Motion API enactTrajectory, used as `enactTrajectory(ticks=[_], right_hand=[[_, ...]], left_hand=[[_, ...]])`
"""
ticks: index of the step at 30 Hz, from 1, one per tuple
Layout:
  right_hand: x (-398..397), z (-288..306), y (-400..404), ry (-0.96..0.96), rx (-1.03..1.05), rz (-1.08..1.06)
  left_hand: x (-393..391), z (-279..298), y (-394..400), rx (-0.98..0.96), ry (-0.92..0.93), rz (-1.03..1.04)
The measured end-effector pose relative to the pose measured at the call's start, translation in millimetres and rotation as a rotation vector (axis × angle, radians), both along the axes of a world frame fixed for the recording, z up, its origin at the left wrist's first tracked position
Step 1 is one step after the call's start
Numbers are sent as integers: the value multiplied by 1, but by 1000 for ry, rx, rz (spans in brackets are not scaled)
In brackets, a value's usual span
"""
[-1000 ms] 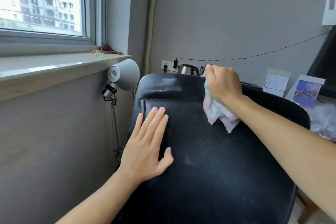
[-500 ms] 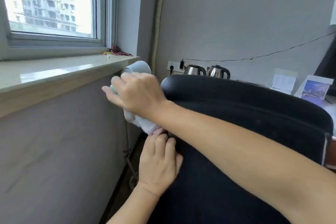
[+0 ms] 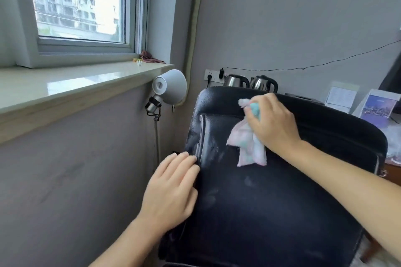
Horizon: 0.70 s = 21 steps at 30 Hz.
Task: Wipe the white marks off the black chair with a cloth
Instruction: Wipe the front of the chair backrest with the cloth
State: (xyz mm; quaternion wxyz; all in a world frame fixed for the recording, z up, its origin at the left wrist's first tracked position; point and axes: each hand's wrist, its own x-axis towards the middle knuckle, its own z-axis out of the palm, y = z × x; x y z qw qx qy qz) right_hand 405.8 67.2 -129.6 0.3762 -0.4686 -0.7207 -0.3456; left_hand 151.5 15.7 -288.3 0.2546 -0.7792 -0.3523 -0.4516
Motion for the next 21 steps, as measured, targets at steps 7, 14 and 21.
enactTrajectory(ticks=[7, 14, 21], right_hand=[[-117, -54, -2, 156, 180, -23], [-55, -187, -51, -387, 39, 226], [185, -65, -63, 156, 59, -434]], left_hand=[[3, 86, 11, -55, -365, 3], [32, 100, 39, -117, 212, 79], [74, 41, 33, -234, 173, 224]])
